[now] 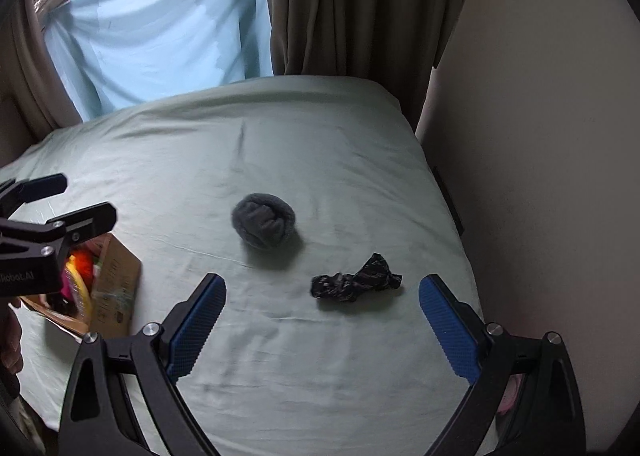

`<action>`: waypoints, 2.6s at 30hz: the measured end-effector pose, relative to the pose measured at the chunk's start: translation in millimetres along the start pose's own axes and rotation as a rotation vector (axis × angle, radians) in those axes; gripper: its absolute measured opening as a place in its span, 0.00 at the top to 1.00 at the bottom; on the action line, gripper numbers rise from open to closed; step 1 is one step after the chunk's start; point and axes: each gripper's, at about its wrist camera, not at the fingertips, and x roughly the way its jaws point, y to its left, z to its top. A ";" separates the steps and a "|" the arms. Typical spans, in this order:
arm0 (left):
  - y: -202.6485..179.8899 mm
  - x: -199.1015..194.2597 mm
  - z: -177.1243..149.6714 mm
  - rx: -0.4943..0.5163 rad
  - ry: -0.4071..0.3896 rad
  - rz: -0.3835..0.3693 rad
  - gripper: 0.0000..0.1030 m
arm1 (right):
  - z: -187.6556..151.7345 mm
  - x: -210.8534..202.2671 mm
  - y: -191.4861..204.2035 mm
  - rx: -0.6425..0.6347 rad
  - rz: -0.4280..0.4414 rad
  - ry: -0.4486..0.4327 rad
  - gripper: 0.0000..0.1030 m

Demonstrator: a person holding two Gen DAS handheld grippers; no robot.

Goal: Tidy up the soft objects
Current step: 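Move both tools toward the grey fuzzy ball and black scrunchie, then grasp the grey fuzzy ball with the left tool while the right tool grasps the black scrunchie, then lift and carry the grey ball and black scrunchie over the box with both tools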

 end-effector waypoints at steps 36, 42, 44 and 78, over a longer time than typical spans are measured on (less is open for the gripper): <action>-36.0 271.2 17.6 0.195 0.129 -0.007 0.26 | -46.5 229.2 -31.6 -0.058 0.095 0.039 0.12; -35.9 269.3 14.4 0.192 0.129 -0.032 0.36 | -56.5 226.8 -25.8 -0.049 0.089 0.043 0.23; -36.5 267.3 13.8 0.197 0.130 -0.032 0.42 | -58.8 223.7 -23.2 -0.050 0.089 0.044 0.31; 15.2 22.3 60.4 -0.009 -0.050 -0.052 0.47 | 18.3 43.1 -12.8 -0.033 0.118 -0.130 0.51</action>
